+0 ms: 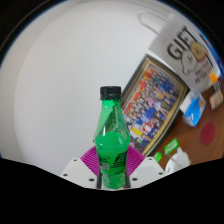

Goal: Pour water

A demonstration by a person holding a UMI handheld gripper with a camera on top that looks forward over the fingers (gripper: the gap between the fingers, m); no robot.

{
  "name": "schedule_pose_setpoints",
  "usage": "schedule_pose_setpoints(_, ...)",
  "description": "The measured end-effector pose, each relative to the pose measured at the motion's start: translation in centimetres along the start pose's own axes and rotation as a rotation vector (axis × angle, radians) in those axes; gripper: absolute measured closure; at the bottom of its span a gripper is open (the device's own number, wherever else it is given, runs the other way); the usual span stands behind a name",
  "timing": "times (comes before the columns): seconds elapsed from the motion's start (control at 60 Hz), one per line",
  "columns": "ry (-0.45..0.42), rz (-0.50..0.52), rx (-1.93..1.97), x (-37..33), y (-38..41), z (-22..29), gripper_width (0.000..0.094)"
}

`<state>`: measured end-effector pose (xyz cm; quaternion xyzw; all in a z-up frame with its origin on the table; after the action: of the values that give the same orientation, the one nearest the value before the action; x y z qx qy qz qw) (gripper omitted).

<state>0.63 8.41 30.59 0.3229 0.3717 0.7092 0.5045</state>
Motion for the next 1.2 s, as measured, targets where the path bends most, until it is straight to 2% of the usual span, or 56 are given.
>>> schedule_pose_setpoints(0.183, 0.046, -0.106, -0.546, -2.6, -2.4, 7.2, 0.0625)
schedule_pose_setpoints(0.35, 0.108, -0.231, -0.826, -4.2, -10.6, 10.6, 0.0624)
schedule_pose_setpoints(0.583, 0.205, -0.292, -0.923, -4.6, -21.5, 9.6, 0.0624)
schedule_pose_setpoints(0.817, 0.272, -0.316, -0.918, -5.0, -27.8, 7.2, 0.0618)
schedule_pose_setpoints(0.9, 0.246, -0.294, -0.923, -5.2, -27.5, 7.4, 0.0617)
schedule_pose_setpoints(0.983, 0.244, -0.286, -0.925, -5.3, -27.5, 7.3, 0.0521)
schedule_pose_setpoints(1.033, 0.25, -0.289, -0.939, -5.4, -27.4, 7.2, 0.0404)
schedule_pose_setpoints(1.067, 0.266, -0.291, -0.943, -5.5, -27.4, 7.0, 0.0383)
schedule_pose_setpoints(1.1, 0.283, -0.299, -0.942, -5.6, -27.4, 6.9, 0.0289)
schedule_pose_setpoints(1.15, 0.296, -0.309, -0.935, -5.9, -27.0, 6.8, 0.0087)
schedule_pose_setpoints(1.167, 0.298, -0.313, -0.934, -6.0, -26.9, 6.9, 0.0066)
schedule_pose_setpoints(1.2, 0.3, -0.32, -0.931, -6.4, -26.4, 7.1, 0.0098)
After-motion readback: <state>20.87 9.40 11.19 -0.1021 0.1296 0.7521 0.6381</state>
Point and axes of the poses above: the point between the fingertips, and its own axes, seen from behind it with the camera up: y to the left, z up, x forward, the way the camera looks, the point moved 1 cm from there along -x, backward, against the way the camera looks, and after that the axes turned 7 degrees about z, right-handed, at the moved point
